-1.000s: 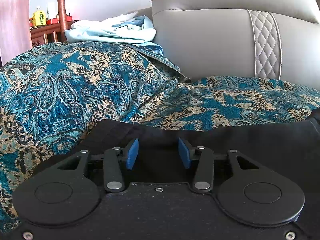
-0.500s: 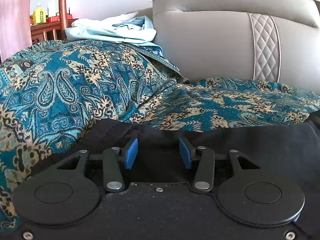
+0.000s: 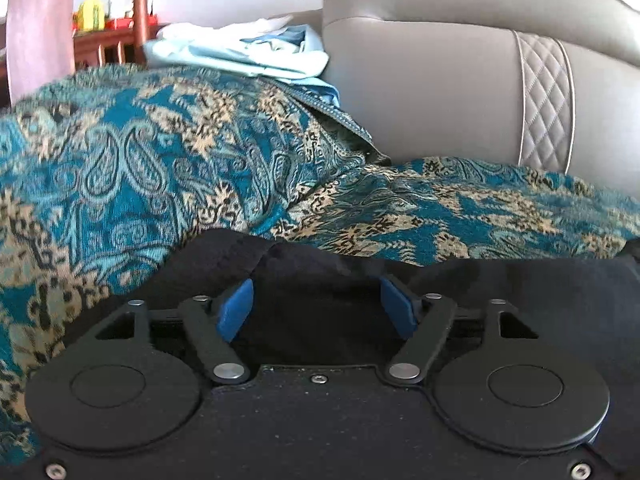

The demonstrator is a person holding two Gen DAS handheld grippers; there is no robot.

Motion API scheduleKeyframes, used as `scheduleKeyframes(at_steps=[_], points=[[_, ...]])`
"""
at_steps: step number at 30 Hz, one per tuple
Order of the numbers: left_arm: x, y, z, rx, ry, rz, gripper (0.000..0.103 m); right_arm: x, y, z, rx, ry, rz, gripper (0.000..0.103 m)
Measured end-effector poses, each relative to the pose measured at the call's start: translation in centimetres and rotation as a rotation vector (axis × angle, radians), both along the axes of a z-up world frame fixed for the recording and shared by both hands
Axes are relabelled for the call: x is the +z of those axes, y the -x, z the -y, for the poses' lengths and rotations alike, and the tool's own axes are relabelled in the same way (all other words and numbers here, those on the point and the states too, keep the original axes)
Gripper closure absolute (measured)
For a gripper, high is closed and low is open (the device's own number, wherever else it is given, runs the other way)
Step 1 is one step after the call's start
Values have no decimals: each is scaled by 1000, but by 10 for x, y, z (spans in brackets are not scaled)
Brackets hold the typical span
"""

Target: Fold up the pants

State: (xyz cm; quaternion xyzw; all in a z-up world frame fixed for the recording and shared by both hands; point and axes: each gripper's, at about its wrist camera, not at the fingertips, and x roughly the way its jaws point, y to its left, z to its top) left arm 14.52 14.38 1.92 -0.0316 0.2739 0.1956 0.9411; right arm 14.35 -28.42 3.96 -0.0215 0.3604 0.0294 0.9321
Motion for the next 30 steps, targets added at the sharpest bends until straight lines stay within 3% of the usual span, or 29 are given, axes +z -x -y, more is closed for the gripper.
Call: scheduleKeyframes(at_steps=[2, 7, 9, 10, 12, 14, 16, 18, 21, 25, 27, 30], points=[[0, 1, -4, 0, 29, 5, 30, 0, -4, 30, -53, -7, -12, 0], [1, 0, 0, 5, 1, -2, 30, 3, -7, 107, -262, 23, -54, 0], [9, 2, 9, 40, -32, -11, 36, 6, 3, 140, -379, -22, -53, 0], [17, 7, 17, 27, -30, 8, 44, 8, 8, 156, -431, -49, -53, 0], [34, 21, 36, -86, 3, 79, 46, 11, 19, 181, -478, -108, -41, 0], [52, 33, 72, -243, -28, 102, 45, 13, 29, 198, -512, -138, -29, 0], [66, 37, 115, -395, -57, 90, 45, 15, 36, 210, -524, -139, -25, 0], [71, 35, 155, -543, -28, 60, 45, 17, 42, 215, -522, -130, -22, 0], [65, 21, 210, -692, 29, 14, 59, 23, 44, 218, -476, -117, -39, 0], [43, -4, 273, -777, 27, -68, 75, 23, 46, 218, -430, -56, -46, 0], [29, -19, 296, -785, 7, -105, 76, 17, 40, 221, -429, -24, -64, 0], [18, -27, 311, -726, -69, -41, 74, 3, 32, 232, -423, -46, -106, 0]])
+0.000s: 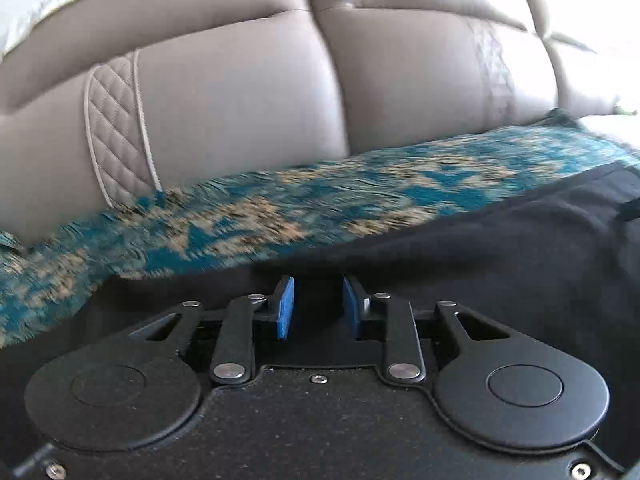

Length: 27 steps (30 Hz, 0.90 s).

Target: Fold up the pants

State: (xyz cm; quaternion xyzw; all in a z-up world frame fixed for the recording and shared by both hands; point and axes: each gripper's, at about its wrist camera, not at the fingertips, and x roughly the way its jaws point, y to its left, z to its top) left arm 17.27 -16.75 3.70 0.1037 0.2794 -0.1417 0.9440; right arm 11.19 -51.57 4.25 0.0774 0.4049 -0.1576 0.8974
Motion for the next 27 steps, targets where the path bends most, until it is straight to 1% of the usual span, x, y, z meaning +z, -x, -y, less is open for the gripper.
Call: scheduleKeyframes(at_steps=[1, 2, 4, 5, 6, 10, 13, 15, 18, 20, 21, 24, 26, 27], points=[[-1, -7, 0, 18, 16, 0, 72, -2, -1, 4, 1, -6, 27, 0], [-2, -12, -1, 37, 27, 3, 71, -3, -5, 8, 0, 0, 34, 0], [-8, -28, -4, 109, 14, 0, 70, -6, -13, 13, -2, 3, 55, 0], [-8, -35, -7, 128, 25, -6, 70, -7, -18, 15, 5, 16, 64, 0], [-7, -42, -10, 145, 43, -20, 70, -8, -23, 17, 14, 24, 73, 0], [-9, -57, -14, 193, 39, -33, 67, -9, -41, 26, 17, 25, 89, 0], [-10, -59, -14, 200, 26, -28, 66, -12, -51, 33, 30, 28, 117, 0], [-11, -59, -14, 201, 18, -23, 66, -15, -59, 34, 26, 60, 123, 0], [-10, -62, -12, 215, 10, -26, 62, -17, -71, 34, 6, 89, 121, 0], [-7, -67, -11, 237, -3, -28, 56, -16, -76, 34, -11, 93, 115, 0], [-5, -69, -12, 244, -3, -34, 56, -14, -78, 35, -29, 87, 109, 0], [6, -69, -29, 281, 27, -74, 57, -6, -77, 29, -81, 96, 93, 0], [13, -56, -48, 288, 55, -66, 58, 4, -72, 21, -83, 123, 122, 0], [15, -47, -58, 281, 56, -57, 57, 9, -68, 17, -78, 129, 144, 0]])
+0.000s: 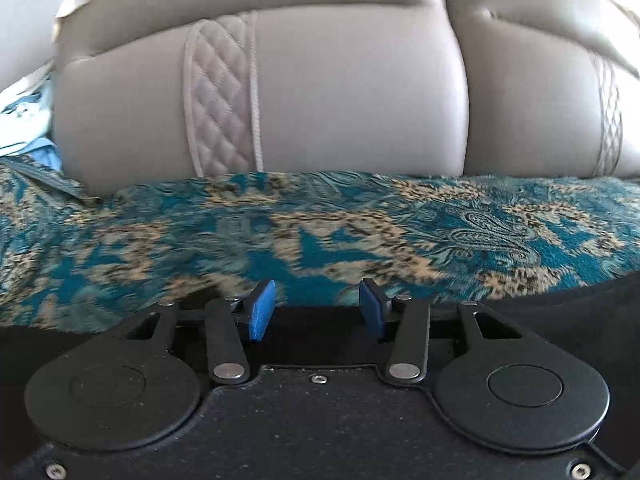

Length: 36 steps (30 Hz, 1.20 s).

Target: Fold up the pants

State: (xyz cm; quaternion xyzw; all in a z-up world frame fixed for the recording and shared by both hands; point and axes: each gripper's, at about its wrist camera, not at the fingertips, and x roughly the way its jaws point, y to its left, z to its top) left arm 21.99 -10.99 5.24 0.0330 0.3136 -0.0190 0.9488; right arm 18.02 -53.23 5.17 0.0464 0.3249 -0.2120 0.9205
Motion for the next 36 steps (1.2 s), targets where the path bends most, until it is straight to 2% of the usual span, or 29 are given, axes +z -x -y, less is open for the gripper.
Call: scheduleKeyframes(at_steps=[2, 6, 9, 11, 14, 16, 18, 20, 23, 25, 27, 30, 31, 32, 36], points=[[3, 22, -23, 3, -33, 19, 53, 11, 9, -12, 6, -16, 57, 0], [1, 67, -84, 84, -89, 35, 52, 22, 22, -44, 77, -146, 130, 0], [-5, 93, -137, 230, -124, 24, 52, 20, 26, -83, 160, -204, 138, 0], [-8, 111, -175, 349, -122, 11, 54, 18, 28, -114, 234, -191, 124, 0], [-16, 137, -229, 531, -82, -54, 56, 15, 34, -162, 350, -152, 108, 0], [-18, 156, -253, 571, -35, -63, 57, 13, 36, -191, 406, -144, 90, 0], [-14, 170, -261, 584, -55, -67, 57, 12, 38, -216, 448, -155, 72, 0], [-8, 180, -267, 591, -37, -64, 61, 11, 41, -237, 480, -177, 60, 0], [1, 193, -287, 614, 111, -25, 61, 7, 52, -266, 524, -213, 46, 0], [4, 193, -300, 649, 174, -5, 61, 3, 62, -283, 555, -209, 45, 0], [1, 184, -314, 668, 212, -18, 61, -2, 73, -301, 582, -185, 50, 0], [-11, 162, -333, 669, 298, -87, 60, -9, 83, -321, 620, -146, 47, 0], [-12, 158, -336, 687, 319, -78, 65, -10, 86, -326, 628, -132, 46, 0], [-10, 158, -336, 713, 317, -61, 88, -12, 86, -330, 635, -111, 48, 0], [16, 180, -321, 726, 237, 51, 90, -13, 91, -334, 641, -49, 51, 0]])
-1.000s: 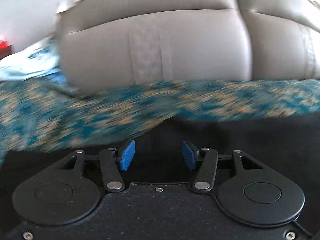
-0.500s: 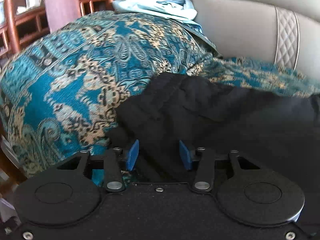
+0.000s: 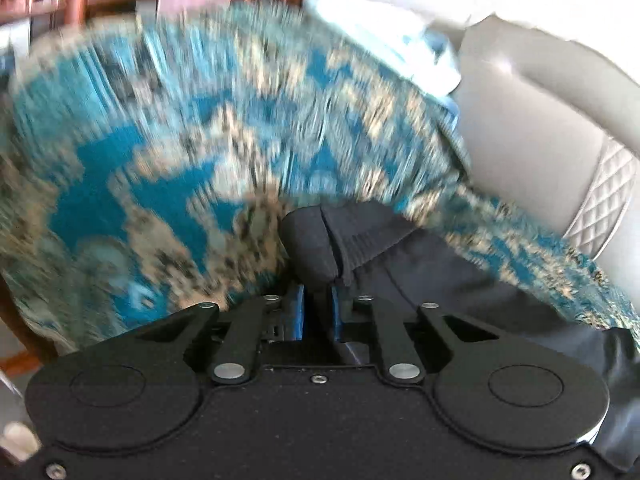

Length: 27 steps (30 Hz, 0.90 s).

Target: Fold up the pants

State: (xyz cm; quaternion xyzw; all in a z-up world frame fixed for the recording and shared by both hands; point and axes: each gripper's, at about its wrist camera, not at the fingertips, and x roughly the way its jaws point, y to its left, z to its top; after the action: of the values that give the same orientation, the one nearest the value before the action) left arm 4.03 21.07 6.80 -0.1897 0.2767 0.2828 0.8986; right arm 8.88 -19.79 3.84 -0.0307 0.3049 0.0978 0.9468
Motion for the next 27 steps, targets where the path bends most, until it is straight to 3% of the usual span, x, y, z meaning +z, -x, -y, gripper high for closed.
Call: scheduleKeyframes(at_steps=[4, 8, 12, 15, 21, 27], points=[[-4, 10, 16, -42, -148, -52, 89, -2, -3, 10, -14, -34, -4, 0], [-30, 7, 11, -35, -108, -124, 87, -5, -4, 14, -16, -5, 7, 0], [-33, 8, 19, -54, -175, -134, 84, -3, -2, 12, 2, 8, 23, 0], [-32, 6, 16, -82, -175, -139, 84, -2, 4, 3, 70, 0, 38, 0], [-35, 4, 18, -108, -219, -154, 83, 2, 12, -40, 221, -48, 63, 0], [-37, 2, 20, -121, -247, -171, 83, -19, 25, -82, 274, 43, 88, 0]])
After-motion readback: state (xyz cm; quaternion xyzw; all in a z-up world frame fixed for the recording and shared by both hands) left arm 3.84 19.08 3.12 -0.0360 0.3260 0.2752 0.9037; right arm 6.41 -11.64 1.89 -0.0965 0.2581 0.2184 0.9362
